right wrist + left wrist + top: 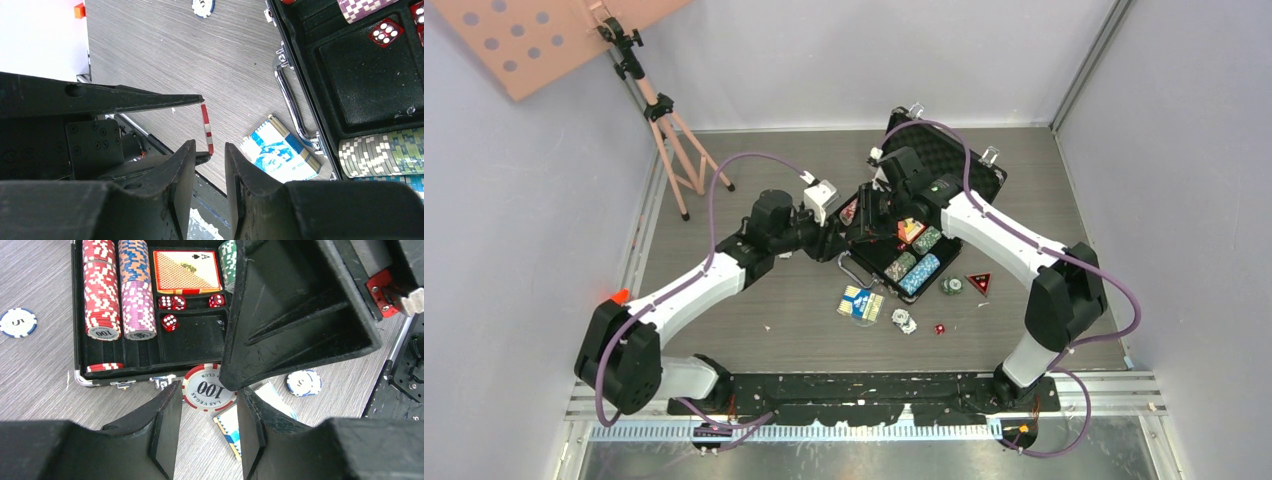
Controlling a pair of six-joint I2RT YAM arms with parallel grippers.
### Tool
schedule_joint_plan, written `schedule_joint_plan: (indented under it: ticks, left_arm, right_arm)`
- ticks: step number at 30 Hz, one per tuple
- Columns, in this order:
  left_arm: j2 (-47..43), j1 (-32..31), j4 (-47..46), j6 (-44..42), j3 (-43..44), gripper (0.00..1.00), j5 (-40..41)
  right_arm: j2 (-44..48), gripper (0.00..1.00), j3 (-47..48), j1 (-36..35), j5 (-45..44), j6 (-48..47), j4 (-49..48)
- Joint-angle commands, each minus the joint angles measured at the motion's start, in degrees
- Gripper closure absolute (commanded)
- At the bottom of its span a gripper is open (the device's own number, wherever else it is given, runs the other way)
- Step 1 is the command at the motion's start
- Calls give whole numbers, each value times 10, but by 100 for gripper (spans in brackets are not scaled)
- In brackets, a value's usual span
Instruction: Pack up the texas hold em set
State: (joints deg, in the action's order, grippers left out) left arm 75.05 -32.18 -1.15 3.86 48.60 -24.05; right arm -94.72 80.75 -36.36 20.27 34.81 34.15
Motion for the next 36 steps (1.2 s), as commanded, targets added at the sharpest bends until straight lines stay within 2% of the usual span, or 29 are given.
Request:
schedule_joint_plan:
  ticks: [1,4,10,12,13,14,15,18,20,24,29,36]
  left_arm:
    - [-24,-2,-62,-14,-9,73,-11]
    - [-25,-2,-67,-15,-11,74,-16]
    - [-32,-2,-76,-17,-18,74,-20]
    - [-37,-2,-87,-17,-24,74,-20]
    - [-38,-2,-91,-17,-28,74,-19]
    - [-38,-2,-92,-17,-29,72,-16]
    - [-38,-2,-91,-15,-29,66,-11]
    - [-33,-2,-77,3,-22,32,22]
    - [-32,-1,-67,24,-18,23,74]
    - [-26,17,-31,56,-1,19,154]
    - [11,75,38,115,37,13,214]
    - [85,96,99,135,87,13,292]
  right_arm:
    - [-10,66,18,0,29,13,-5]
    - [-17,67,17,0,46,17,-11]
    - [-28,75,18,0,66,25,-28]
    - [-30,80,19,1,71,25,-32]
    - [-32,88,20,1,72,25,-32]
    - [-34,93,21,1,74,20,-32]
    - [-34,98,23,2,71,16,-30]
    - [-35,99,33,6,37,-16,-14]
    - [-41,99,53,8,-11,-50,13]
    - [-70,99,109,9,-82,-142,54]
    - [-111,99,133,8,-140,-217,28]
    - [-171,99,184,3,-164,-243,6]
